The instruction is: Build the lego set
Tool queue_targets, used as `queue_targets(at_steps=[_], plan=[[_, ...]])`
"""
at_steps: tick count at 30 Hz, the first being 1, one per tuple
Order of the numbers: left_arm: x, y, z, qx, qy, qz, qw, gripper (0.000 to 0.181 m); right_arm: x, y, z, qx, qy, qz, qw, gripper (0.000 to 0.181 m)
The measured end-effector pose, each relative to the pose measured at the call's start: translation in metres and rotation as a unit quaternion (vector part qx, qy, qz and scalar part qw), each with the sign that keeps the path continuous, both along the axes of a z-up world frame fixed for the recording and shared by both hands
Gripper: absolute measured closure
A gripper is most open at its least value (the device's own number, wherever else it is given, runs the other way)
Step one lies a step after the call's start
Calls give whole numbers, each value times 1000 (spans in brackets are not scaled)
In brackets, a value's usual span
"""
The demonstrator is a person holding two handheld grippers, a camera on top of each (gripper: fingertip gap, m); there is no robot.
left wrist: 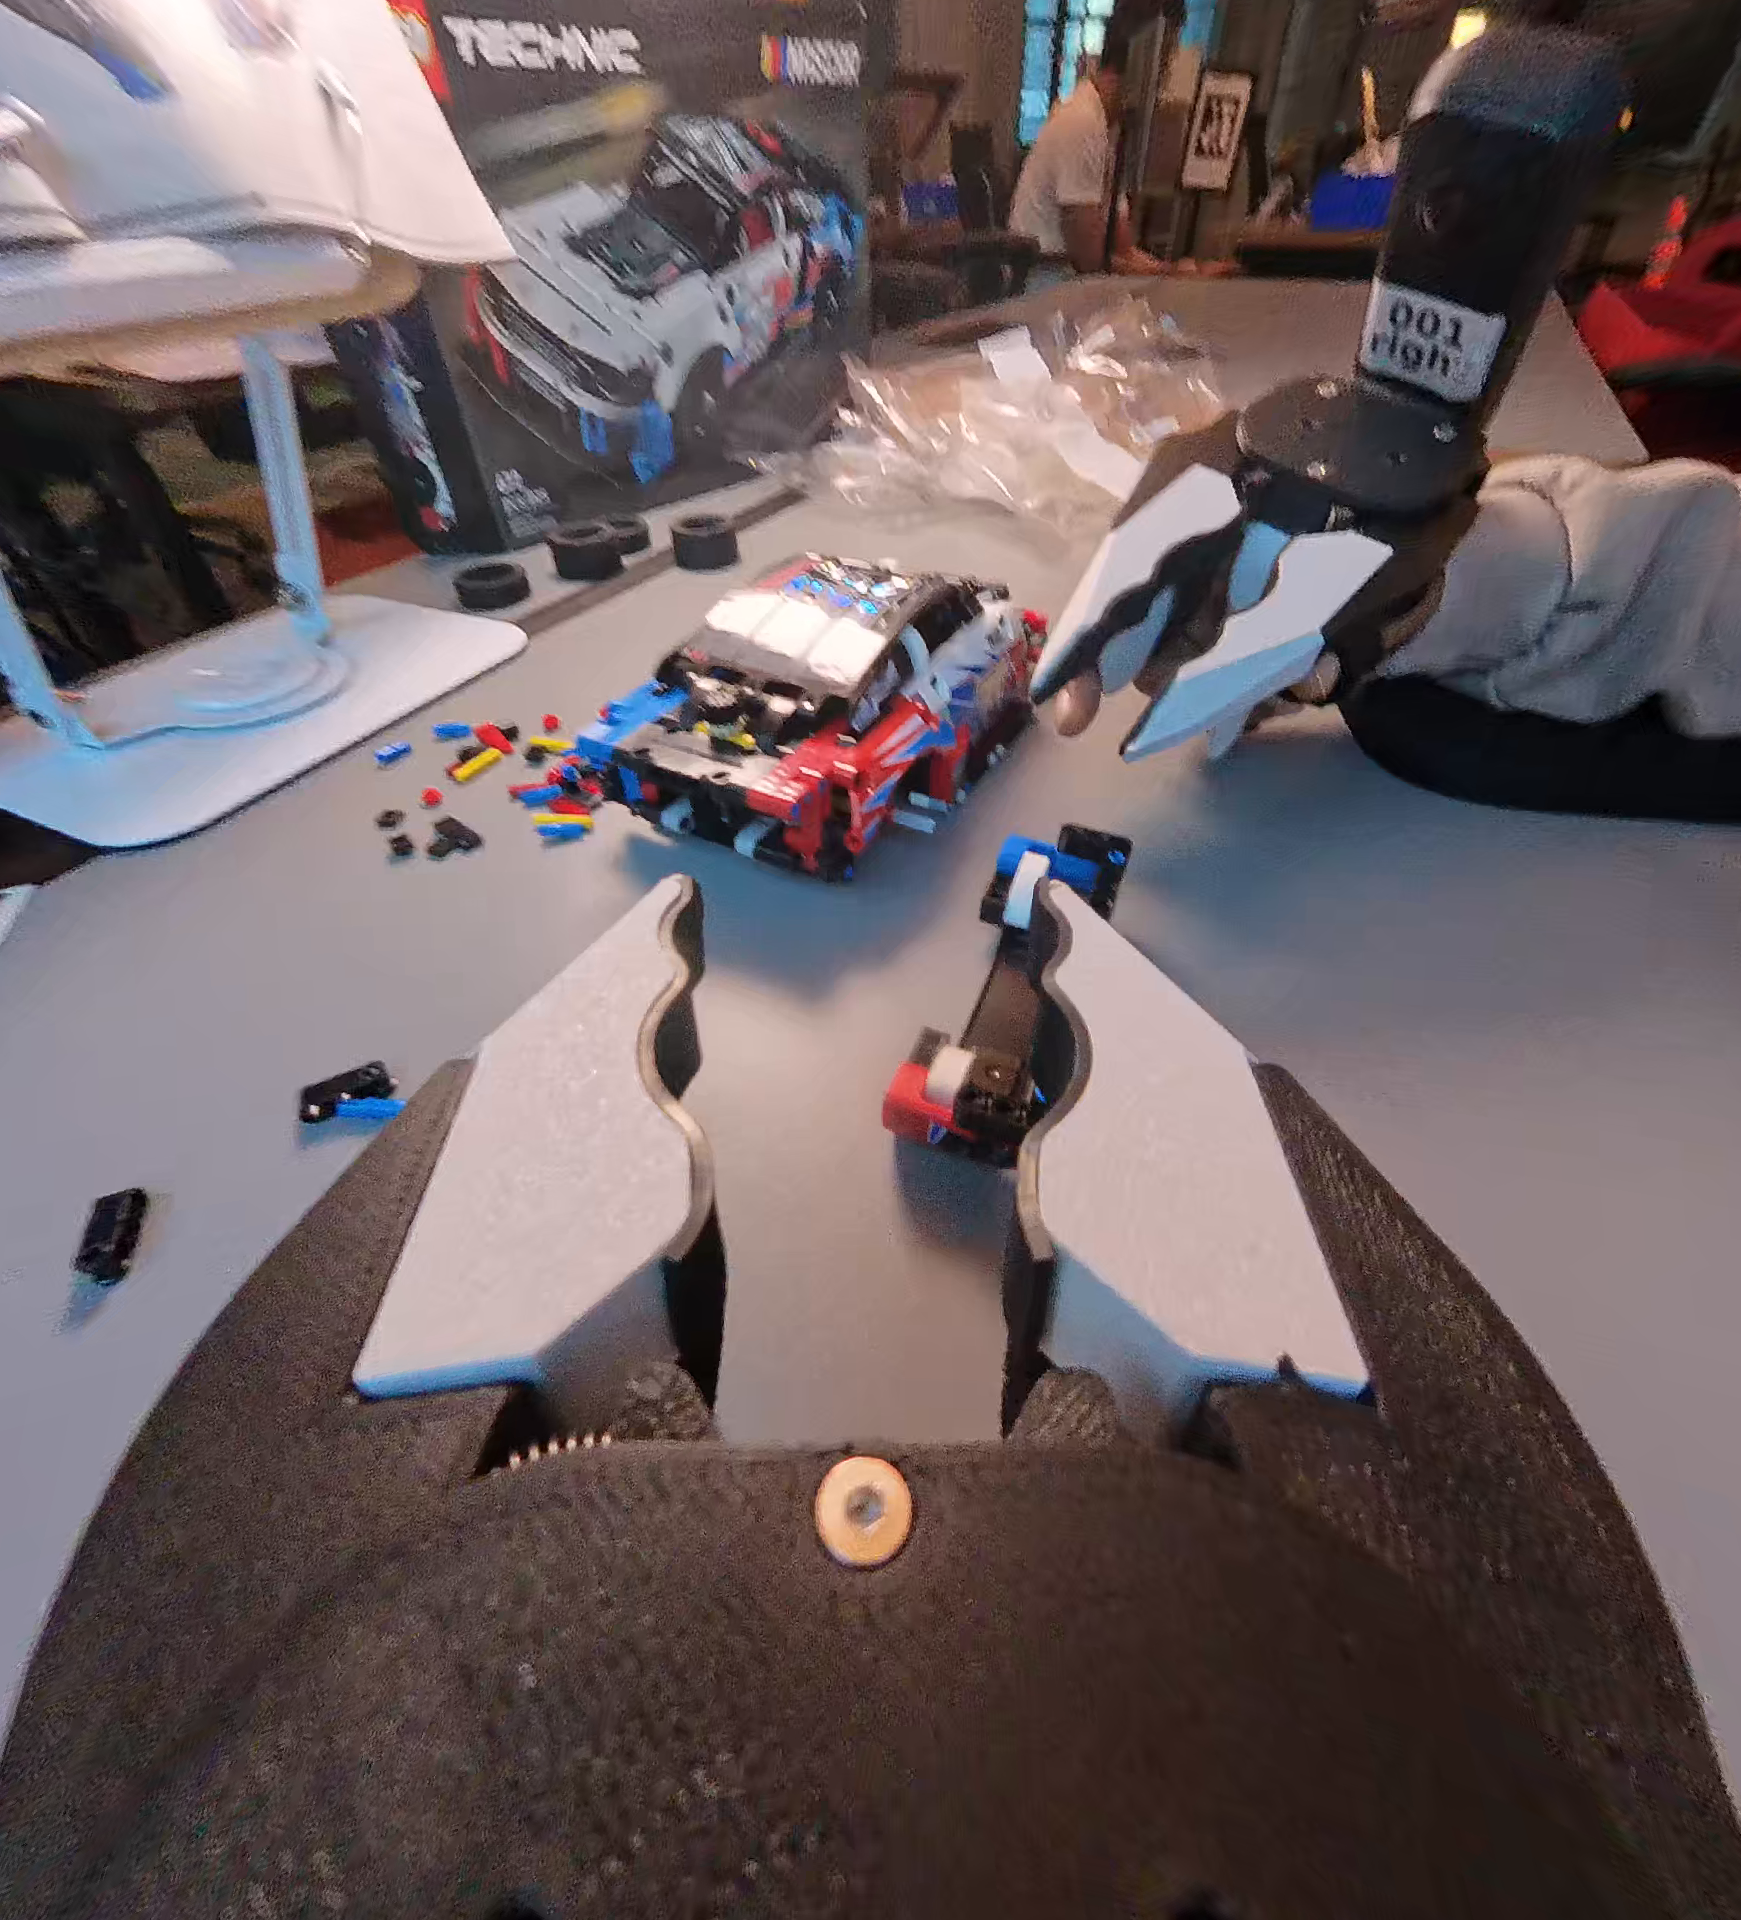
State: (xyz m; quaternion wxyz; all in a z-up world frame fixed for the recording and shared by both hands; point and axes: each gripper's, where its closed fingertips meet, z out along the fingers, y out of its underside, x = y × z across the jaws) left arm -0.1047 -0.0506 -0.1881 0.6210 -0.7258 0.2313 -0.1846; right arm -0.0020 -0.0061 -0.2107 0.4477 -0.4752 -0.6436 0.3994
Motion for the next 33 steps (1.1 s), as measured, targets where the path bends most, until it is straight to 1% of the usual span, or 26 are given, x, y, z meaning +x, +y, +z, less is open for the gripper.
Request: queue_targets(at_steps=[4, 7, 9, 14, 15, 16, 17, 20, 23, 25, 27, 29, 30, 33], plan=[[-31, 4, 28, 73, -21, 88, 993, 133, -2, 17, 27, -33, 71, -49, 996, 153], [-50, 3, 40, 103, -36, 135, 985, 143, -6, 28, 57, -56, 130, -77, 987, 155], [-61, 2, 43, 111, -42, 163, 979, 152, -11, 39, 76, -60, 155, -96, 981, 160], [-66, -1, 44, 112, -49, 169, 978, 163, -29, 64, 107, -85, 194, -123, 970, 169], [-66, -1, 44, 114, -47, 170, 978, 167, -32, 70, 114, -82, 204, -132, 967, 175], [-66, -2, 45, 115, -44, 170, 978, 172, -35, 77, 121, -72, 216, -145, 963, 181], [-66, -2, 44, 115, -40, 171, 978, 180, -38, 84, 128, -61, 225, -156, 960, 181], [-66, 0, 41, 111, -32, 178, 977, 181, -47, 102, 145, -35, 232, -172, 957, 181], [-64, 3, 36, 102, -26, 175, 979, 181, -63, 125, 155, -22, 215, -184, 959, 181], [-63, 4, 33, 96, -24, 171, 980, 181, -83, 142, 157, -4, 180, -183, 966, 179], [-62, 5, 30, 92, -22, 169, 981, 181, -107, 168, 162, 65, 155, -198, 966, 177], [-63, 6, 26, 86, -19, 169, 982, 181, -135, 198, 166, 129, 135, -213, 959, 177], [-63, 6, 25, 85, -16, 171, 981, 181, -150, 213, 166, 141, 120, -221, 958, 177], [-65, 6, 24, 85, -6, 180, 980, 181, -185, 244, 166, 127, 102, -237, 958, 175]])
